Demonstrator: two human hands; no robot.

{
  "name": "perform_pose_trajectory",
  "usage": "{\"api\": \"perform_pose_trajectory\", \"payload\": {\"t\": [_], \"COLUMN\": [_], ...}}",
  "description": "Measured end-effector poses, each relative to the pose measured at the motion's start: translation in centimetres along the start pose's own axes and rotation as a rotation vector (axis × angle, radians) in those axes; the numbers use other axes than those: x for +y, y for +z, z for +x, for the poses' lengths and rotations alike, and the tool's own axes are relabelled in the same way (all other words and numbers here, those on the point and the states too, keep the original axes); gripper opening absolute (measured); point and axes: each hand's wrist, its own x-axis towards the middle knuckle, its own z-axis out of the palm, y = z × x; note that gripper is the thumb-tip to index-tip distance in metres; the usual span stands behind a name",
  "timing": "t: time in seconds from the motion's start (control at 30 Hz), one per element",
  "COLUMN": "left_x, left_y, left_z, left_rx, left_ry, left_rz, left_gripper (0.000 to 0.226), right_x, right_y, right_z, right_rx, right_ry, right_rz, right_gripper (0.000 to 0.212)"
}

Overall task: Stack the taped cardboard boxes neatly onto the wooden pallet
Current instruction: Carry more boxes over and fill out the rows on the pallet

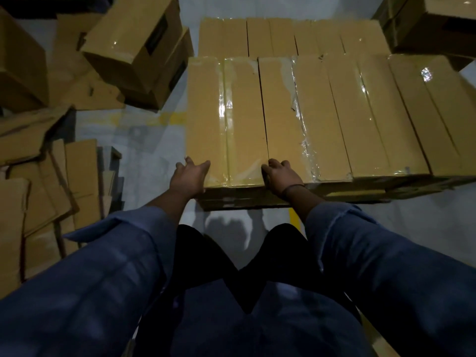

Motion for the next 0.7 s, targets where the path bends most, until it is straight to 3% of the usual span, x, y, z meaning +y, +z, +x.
{"api": "perform_pose_trajectory", "payload": {"t": [0.7], "left_x": [0.2], "left_y": [-0.4], "left_z": [1.3], "left_rx": [-0.039], "left_ry": [0.002], "left_rz": [0.088], "left_gripper": [0.086], "right_x": [-0.4], "right_y": [-0.3], "right_z": [1.4], "right_rx": [-0.056], "right_ry": [0.059], "right_rz": [-0.015], "right_gripper": [0.037]}}
